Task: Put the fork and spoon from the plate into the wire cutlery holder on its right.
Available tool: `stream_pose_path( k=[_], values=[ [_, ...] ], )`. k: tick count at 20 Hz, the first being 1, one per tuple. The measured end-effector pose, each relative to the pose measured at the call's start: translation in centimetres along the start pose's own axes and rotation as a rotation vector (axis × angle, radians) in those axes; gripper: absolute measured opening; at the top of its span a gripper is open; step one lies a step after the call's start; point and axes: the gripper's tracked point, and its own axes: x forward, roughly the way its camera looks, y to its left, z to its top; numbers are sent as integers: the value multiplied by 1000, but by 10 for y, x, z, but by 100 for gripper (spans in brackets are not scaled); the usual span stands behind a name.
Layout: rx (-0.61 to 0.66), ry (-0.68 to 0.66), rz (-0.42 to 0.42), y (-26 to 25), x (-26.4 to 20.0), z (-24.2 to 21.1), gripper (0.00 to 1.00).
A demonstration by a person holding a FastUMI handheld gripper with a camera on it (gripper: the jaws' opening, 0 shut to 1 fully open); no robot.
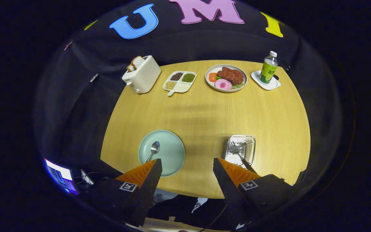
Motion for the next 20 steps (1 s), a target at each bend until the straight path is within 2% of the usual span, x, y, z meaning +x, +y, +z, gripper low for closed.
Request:
stream_pose_path(
  k=[4, 9, 15, 20],
  values=[
    [-3, -5, 36, 56, 30, -20, 99],
    [-77, -25, 42, 104, 68, -40, 99],
    [-85, 54, 29, 138, 124, -75, 99],
    [-51, 123, -20, 139, 166, -99, 99]
  ],
)
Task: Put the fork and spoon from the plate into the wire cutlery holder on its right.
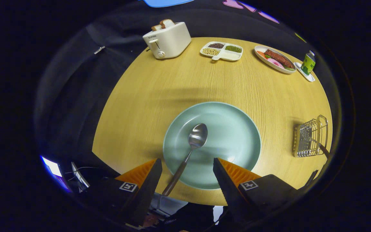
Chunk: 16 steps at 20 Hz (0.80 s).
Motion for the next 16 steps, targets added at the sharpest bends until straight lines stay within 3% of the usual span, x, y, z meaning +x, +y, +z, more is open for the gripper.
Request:
stream_pose_path(
  k=[11, 16],
  values=[
    [82, 105, -84, -15, 39, -22, 98],
    [83, 168, -110, -16, 49, -34, 84]
  ],
)
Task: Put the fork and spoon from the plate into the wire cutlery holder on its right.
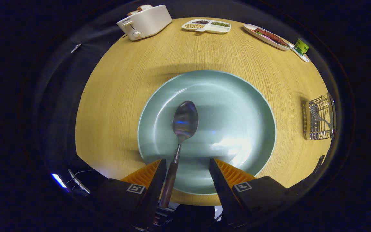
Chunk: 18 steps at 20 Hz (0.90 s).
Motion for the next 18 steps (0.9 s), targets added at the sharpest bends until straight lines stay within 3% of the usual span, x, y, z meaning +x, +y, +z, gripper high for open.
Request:
stream_pose_path(
  k=[1, 2, 4, 7, 9, 11, 18],
  values=[
    [-2, 14, -15, -3, 2, -2, 80],
    [-5, 10, -17, -4, 1, 0, 67],
    [-22, 18, -19, -5, 2, -2, 61],
    [7, 42, -21, -7, 2, -3, 20],
    [0, 53, -12, -8, 1, -1, 23],
    [-1, 61, -17, -12, 1, -2, 13],
    [-27, 63, 2, -14, -8, 1, 10]
  ],
)
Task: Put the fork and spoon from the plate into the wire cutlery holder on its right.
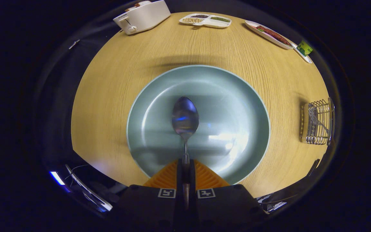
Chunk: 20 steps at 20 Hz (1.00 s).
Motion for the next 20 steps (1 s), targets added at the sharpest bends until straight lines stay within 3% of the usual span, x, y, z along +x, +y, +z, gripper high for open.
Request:
stream_pose_path(
  k=[7, 20],
  values=[
    [2, -5, 30, -21, -33, 9, 9],
    [47, -114, 27, -130, -152, 42, 9]
  ],
)
